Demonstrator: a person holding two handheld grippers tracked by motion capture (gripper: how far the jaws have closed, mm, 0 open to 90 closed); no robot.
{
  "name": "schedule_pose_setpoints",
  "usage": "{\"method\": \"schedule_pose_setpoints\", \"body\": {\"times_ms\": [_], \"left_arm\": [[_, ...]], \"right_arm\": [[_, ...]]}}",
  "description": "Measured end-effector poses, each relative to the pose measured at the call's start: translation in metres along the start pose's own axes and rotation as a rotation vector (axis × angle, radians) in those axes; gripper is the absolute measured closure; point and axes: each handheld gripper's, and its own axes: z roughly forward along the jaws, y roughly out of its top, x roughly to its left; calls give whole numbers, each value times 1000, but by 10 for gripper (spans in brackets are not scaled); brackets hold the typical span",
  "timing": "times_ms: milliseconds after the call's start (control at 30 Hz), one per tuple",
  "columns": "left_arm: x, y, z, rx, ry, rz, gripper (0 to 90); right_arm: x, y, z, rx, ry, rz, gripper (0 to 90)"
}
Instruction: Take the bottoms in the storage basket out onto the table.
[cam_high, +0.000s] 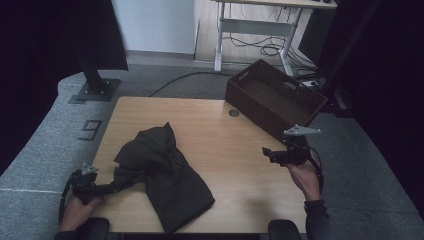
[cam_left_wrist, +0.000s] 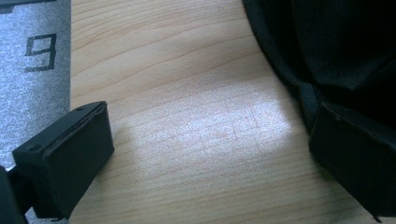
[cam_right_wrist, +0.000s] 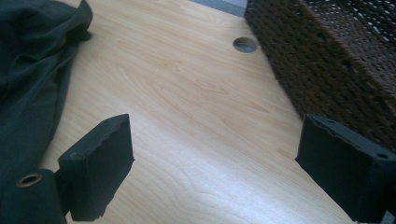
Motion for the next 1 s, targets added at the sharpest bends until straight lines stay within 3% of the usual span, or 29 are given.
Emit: {"method": "schedule_pose_setpoints", "body": {"times_ms": [233,533,767,1000], "left_arm": [[0,0,0,0,0,0,0],[0,0,0,0,0,0,0],[0,0,0,0,0,0,0],[0,0,0,2,0,0,0]], "right_arm": [[11,-8,5,12,16,-16,108],[15,-24,14,3,36,15,111],[17,-37,25,33,65,60,128],[22,-49,36,34,65,75,127]]}}
